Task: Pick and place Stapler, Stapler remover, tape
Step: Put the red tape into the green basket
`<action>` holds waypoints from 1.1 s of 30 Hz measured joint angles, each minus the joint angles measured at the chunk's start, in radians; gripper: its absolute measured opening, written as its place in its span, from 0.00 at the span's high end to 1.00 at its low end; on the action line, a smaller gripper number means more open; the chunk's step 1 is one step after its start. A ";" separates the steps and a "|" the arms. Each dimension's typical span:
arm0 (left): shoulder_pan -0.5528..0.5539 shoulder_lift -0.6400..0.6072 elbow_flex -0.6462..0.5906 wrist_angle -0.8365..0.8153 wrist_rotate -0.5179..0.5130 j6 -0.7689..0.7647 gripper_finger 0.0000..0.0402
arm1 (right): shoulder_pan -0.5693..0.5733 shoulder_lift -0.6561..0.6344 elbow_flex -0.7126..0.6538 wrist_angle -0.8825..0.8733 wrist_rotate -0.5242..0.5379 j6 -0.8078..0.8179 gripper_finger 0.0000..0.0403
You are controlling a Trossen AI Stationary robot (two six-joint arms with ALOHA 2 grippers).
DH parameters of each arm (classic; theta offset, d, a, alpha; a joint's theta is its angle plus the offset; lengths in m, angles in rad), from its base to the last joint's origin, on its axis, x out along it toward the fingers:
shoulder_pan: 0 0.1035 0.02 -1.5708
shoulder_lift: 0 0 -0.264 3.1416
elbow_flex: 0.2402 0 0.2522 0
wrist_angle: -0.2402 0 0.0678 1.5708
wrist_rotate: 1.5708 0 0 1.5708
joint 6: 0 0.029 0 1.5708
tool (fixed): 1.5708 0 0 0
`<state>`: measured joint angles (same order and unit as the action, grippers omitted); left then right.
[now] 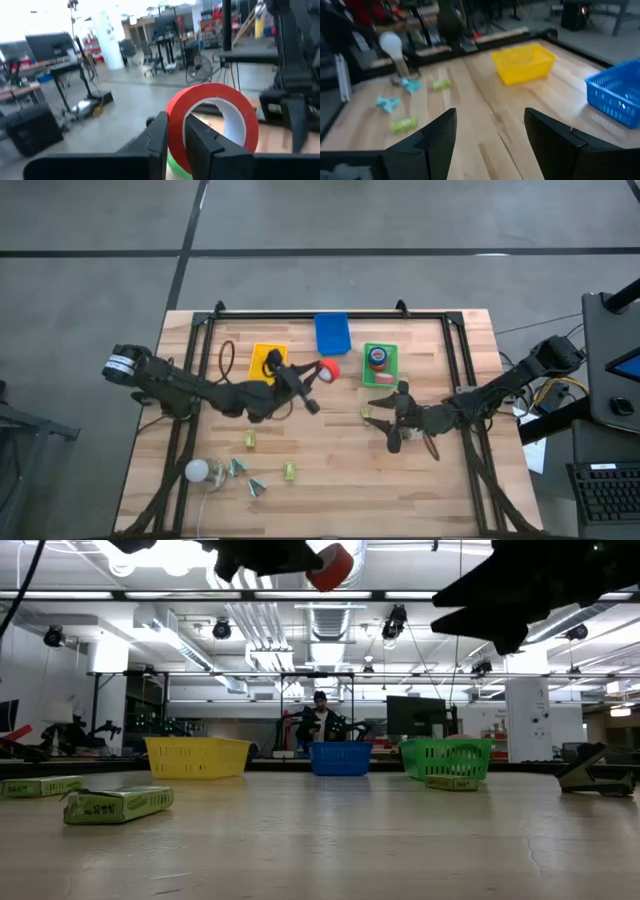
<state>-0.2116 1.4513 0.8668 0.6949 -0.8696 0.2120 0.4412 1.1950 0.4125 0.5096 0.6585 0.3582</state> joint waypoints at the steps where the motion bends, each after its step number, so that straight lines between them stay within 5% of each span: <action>1: 0.007 0.000 0.004 0.021 0.013 0.023 0.88 | 0.000 0.000 -0.012 0.039 0.002 -0.019 0.43; 10: 0.020 -0.001 0.043 0.073 0.144 0.146 0.88 | -0.001 0.000 -0.045 0.312 0.050 -0.224 0.46; 16: 0.040 -0.001 0.030 0.058 0.163 0.195 0.88 | -0.035 0.000 -0.007 0.317 0.056 -0.232 0.45; 33: 0.094 0.149 0.120 0.053 0.143 0.310 0.88 | -0.140 0.150 0.148 0.306 0.117 -0.363 0.10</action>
<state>-0.1173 1.6005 0.9863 0.7475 -0.7265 0.5215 0.3008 1.3449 0.5603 0.8158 0.7759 -0.0045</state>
